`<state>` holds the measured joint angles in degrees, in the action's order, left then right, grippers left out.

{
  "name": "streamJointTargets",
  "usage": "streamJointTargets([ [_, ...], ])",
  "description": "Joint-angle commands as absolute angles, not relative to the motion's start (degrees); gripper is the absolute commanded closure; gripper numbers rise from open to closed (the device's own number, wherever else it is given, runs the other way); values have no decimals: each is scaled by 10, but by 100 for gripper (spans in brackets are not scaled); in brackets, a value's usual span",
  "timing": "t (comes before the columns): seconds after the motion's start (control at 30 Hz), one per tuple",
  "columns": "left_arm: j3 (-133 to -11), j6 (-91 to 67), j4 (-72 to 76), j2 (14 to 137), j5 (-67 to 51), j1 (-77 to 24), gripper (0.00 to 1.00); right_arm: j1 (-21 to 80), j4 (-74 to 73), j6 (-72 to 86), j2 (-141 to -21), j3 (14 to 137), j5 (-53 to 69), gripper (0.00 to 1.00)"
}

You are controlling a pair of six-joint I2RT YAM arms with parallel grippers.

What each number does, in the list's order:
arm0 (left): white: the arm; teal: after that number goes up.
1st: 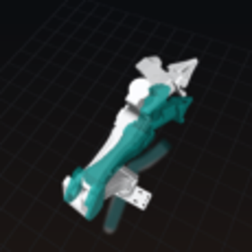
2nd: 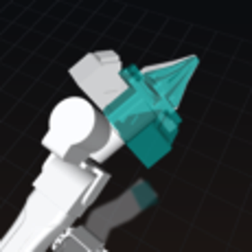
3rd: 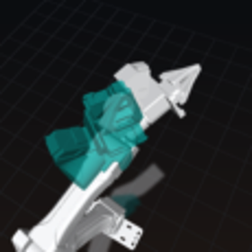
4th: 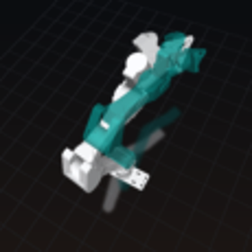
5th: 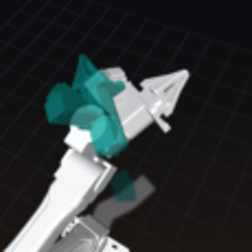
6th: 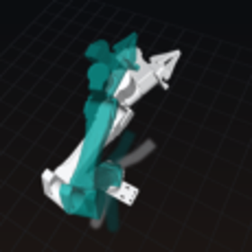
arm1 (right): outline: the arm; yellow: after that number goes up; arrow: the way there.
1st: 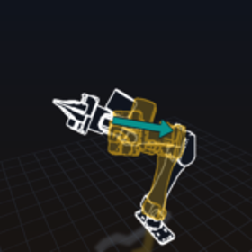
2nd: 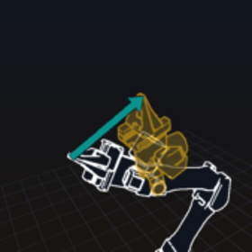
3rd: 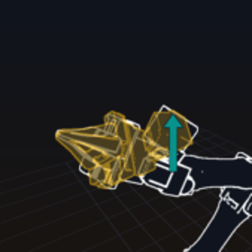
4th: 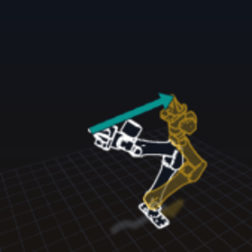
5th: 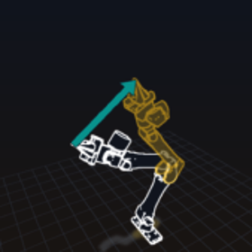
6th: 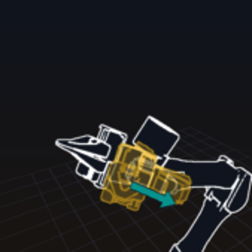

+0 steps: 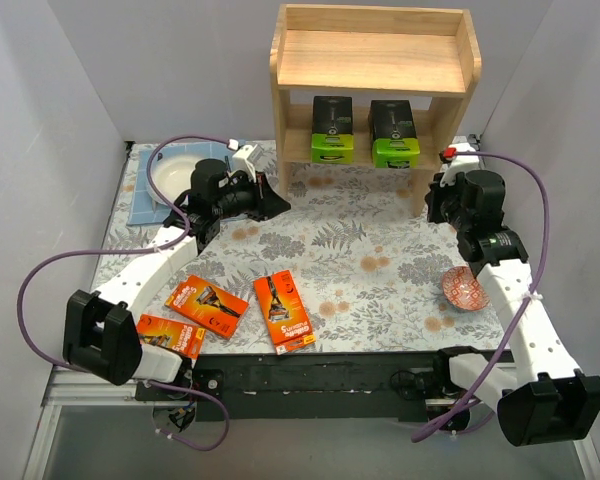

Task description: Place and organize the shaving razors onto the shelf

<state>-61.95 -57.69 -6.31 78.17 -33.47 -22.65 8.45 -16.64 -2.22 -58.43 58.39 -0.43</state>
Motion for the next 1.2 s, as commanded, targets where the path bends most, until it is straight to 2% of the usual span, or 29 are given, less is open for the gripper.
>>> streamJointTargets([
  [0.0,-627,-580,39,805,-305,-236,100,85,-111,-13,-593,556,40,99],
  [0.57,-791,-731,109,979,-211,-258,100,88,76,84,-745,606,107,99],
  [1.17,-875,-766,122,1076,-134,-281,100,115,120,125,-841,669,81,99],
])
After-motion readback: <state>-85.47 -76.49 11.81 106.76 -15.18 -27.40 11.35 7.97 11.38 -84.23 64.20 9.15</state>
